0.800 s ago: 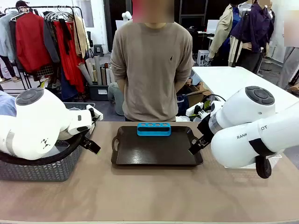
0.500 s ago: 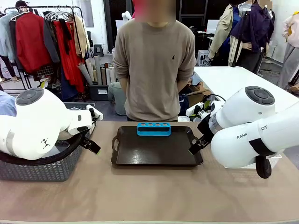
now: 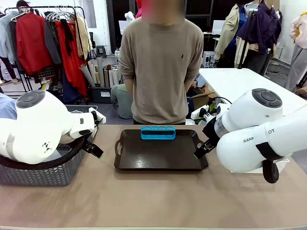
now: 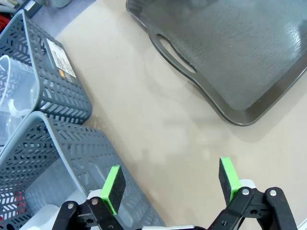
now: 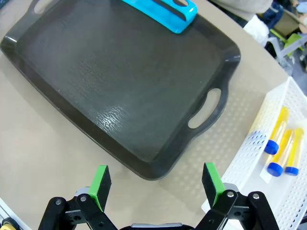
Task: Prepare the laboratory tools.
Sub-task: Pick up one Large Measuring Cup and place it on the Handle tray.
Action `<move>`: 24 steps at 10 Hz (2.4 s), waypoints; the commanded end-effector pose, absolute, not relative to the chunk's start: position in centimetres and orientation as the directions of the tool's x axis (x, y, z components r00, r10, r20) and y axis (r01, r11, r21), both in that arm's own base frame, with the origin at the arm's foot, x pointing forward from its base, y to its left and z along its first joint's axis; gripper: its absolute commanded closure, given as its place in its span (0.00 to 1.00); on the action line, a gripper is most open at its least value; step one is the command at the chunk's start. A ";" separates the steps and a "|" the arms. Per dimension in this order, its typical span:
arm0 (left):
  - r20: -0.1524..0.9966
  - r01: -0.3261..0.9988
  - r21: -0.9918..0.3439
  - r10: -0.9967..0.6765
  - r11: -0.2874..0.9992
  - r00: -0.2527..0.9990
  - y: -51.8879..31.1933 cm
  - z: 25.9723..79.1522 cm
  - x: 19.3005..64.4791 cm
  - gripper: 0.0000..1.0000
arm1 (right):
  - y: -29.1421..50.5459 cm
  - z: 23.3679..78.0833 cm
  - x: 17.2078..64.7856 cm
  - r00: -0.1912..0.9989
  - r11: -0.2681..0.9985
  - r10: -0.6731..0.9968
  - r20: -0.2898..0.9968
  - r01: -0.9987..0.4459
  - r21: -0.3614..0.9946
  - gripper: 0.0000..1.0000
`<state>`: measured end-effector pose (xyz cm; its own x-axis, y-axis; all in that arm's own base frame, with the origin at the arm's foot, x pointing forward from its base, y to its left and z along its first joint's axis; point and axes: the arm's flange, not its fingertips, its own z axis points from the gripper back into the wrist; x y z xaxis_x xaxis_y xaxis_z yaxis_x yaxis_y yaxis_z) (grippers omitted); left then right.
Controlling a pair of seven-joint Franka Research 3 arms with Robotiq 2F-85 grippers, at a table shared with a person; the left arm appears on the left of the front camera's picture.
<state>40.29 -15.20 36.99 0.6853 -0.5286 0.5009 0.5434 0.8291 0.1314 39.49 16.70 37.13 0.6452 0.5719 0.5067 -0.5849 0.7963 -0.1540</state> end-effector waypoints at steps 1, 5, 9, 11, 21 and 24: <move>0.501 0.543 0.131 -0.528 0.829 0.685 -15.2 37.0 40.3 0.00 | 16.7 37.1 39.5 0.645 0.797 0.571 0.507 -0.585 -0.154 0.00; 0.501 0.543 0.131 -0.528 0.829 0.685 -15.2 37.0 40.3 0.00 | 16.7 37.1 39.5 0.645 0.797 0.571 0.507 -0.585 -0.154 0.00; 0.501 0.544 0.132 -0.529 0.829 0.685 -15.2 37.0 40.3 0.00 | 16.7 37.1 39.5 0.645 0.797 0.571 0.507 -0.585 -0.154 0.00; 0.479 0.623 0.100 -0.586 0.776 0.653 -16.7 38.4 39.5 0.00 | 17.1 37.8 39.5 0.624 0.773 0.594 0.508 -0.618 -0.146 0.00; 0.546 0.851 -0.056 -0.697 0.522 0.464 -16.7 52.1 38.9 0.00 | 12.7 50.6 40.1 0.564 0.645 0.544 0.621 -0.754 0.120 0.00; 0.548 0.838 -0.033 -0.691 0.544 0.470 -17.0 52.8 38.1 0.00 | 12.3 51.3 39.6 0.578 0.672 0.533 0.618 -0.733 0.106 0.00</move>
<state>38.43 -16.45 53.75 0.4665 -0.6964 0.5454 0.8415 0.5394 -0.0310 40.19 10.54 51.84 0.5933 0.5135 0.6199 -0.7131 0.6925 0.1089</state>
